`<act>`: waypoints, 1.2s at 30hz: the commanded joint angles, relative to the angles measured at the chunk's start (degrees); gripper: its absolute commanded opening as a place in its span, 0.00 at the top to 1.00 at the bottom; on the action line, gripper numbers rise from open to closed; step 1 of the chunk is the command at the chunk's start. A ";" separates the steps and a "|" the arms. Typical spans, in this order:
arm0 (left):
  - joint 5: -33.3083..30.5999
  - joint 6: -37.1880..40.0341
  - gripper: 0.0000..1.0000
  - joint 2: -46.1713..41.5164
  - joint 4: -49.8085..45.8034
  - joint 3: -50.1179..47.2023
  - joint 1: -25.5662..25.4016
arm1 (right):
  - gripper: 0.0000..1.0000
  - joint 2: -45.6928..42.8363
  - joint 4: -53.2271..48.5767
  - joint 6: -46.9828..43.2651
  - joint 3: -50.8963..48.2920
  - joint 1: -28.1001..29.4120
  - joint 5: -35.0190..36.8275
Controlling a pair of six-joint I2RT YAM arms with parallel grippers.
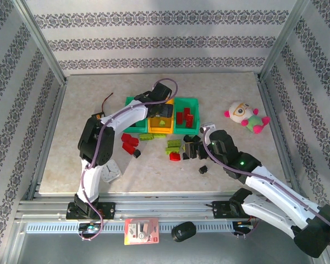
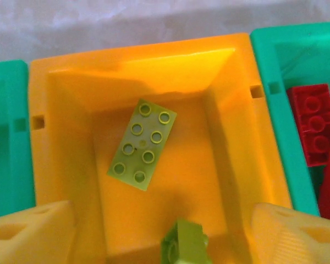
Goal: Sort the legos into containers by color
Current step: Place the lego in the container, then pick up the lego from the bottom-center of the table.
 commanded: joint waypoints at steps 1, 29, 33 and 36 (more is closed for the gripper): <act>1.23 3.00 0.07 -8.23 4.87 -4.43 -0.35 | 0.13 2.16 -2.25 0.93 2.36 -0.34 2.18; 23.98 24.15 0.01 -60.64 15.12 -47.36 -0.80 | 0.41 31.87 -6.06 20.46 9.06 6.87 8.00; 24.22 25.79 0.01 -62.94 14.04 -48.56 -0.80 | 0.47 34.38 -5.43 20.92 9.51 7.09 8.00; 24.80 26.37 0.01 -63.39 13.59 -49.03 -0.81 | 0.50 35.44 -5.33 20.92 9.73 7.18 8.46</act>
